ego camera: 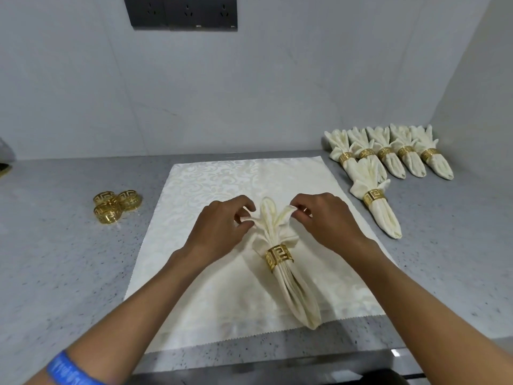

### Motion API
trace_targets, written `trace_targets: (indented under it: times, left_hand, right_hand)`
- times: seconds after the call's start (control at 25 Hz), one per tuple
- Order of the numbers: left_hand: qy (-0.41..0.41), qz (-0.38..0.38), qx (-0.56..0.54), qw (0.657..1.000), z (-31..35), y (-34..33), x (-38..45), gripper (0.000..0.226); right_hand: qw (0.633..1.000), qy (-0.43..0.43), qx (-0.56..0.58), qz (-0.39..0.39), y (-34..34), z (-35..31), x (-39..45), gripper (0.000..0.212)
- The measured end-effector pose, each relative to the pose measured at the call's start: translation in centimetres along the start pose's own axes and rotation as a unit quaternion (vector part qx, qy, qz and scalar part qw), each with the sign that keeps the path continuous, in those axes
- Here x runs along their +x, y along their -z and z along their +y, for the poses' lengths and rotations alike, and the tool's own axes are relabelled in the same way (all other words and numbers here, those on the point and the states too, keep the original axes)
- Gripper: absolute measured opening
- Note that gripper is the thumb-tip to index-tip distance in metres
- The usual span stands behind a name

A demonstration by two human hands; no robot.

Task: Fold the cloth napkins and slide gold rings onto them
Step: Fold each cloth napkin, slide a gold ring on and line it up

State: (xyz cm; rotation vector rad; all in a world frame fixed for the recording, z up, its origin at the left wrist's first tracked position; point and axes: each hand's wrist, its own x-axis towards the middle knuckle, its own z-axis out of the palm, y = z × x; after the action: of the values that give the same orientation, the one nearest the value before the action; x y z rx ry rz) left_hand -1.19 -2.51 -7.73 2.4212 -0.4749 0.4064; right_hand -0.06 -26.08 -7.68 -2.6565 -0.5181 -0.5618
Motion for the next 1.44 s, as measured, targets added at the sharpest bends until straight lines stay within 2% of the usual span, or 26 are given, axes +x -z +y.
trace_targets:
  times: [0.08,0.16,0.24,0.32,0.36,0.48,0.64,0.72,0.76,0.88,0.96,1.04,1.08,1.16,1.28,1.36,1.44]
  left_hand:
    - [-0.007,0.018,0.004,1.0,-0.7,0.8,-1.5,0.015]
    - [0.009,0.021,-0.001,1.0,-1.3,1.6,-3.6,0.017]
    - [0.031,0.025,-0.016,0.999,-1.1,1.5,-5.7,0.033]
    - [0.051,0.045,-0.015,0.998,-0.4,0.8,-7.1,0.055]
    - [0.059,0.058,-0.007,0.997,0.0,0.2,-7.4,0.06]
    - [0.076,0.079,0.013,0.994,0.6,-1.1,-7.8,0.061]
    - [0.057,0.108,0.038,0.992,1.3,-1.6,-8.3,0.057]
    - [0.049,0.114,0.02,0.992,1.4,-1.7,-8.0,0.046]
    - [0.041,0.09,0.013,0.995,1.5,-1.9,-7.6,0.039]
    - [0.002,-0.061,0.021,0.998,2.2,-3.5,-5.2,0.02]
    - [0.024,-0.146,-0.007,0.989,2.7,-5.3,-3.2,0.037]
    - [0.017,-0.19,0.033,0.981,2.5,-7.7,-1.5,0.065]
    - [0.003,-0.201,0.083,0.976,2.3,-8.8,-1.1,0.073]
    - [-0.005,-0.206,0.143,0.968,2.2,-9.7,-0.8,0.073]
    - [-0.01,-0.187,0.151,0.971,2.2,-10.0,-0.9,0.081]
    - [-0.013,-0.182,0.144,0.973,2.2,-10.0,-1.0,0.096]
    - [-0.012,-0.174,0.139,0.975,2.2,-10.1,-0.9,0.101]
  right_hand:
    - [1.0,-0.021,-0.013,-0.004,0.5,0.8,-0.7,0.008]
    - [0.998,-0.054,0.009,-0.006,1.1,1.5,-1.0,0.007]
    - [0.992,-0.109,0.059,-0.001,1.5,0.8,-1.6,0.014]
    - [0.982,-0.174,0.075,-0.006,1.1,-1.7,-2.9,0.036]
    - [0.98,-0.191,0.048,-0.017,0.7,-3.3,-3.8,0.044]
    - [0.98,-0.153,-0.098,-0.075,-0.7,-7.3,-6.5,0.058]
    - [0.982,-0.13,-0.116,-0.068,-2.2,-8.4,-7.2,0.042]
    - [0.985,-0.129,-0.101,-0.062,-1.9,-7.9,-7.2,0.032]
    - [0.986,-0.133,-0.087,-0.055,-1.6,-7.4,-7.4,0.029]
    - [0.985,-0.162,-0.055,0.009,0.7,-4.0,-7.7,0.025]
    - [0.977,-0.193,-0.056,0.076,3.0,-0.5,-7.8,0.023]
    - [0.96,-0.233,-0.074,0.14,5.8,4.2,-7.6,0.021]
    - [0.951,-0.25,-0.087,0.161,7.2,6.8,-7.4,0.021]
    - [0.935,-0.284,-0.107,0.182,9.3,11.7,-6.9,0.021]
    - [0.921,-0.333,-0.127,0.158,9.6,17.1,-6.2,0.022]
    - [0.913,-0.357,-0.139,0.14,8.7,18.7,-5.7,0.023]
    - [0.91,-0.364,-0.145,0.137,7.8,19.4,-4.8,0.024]
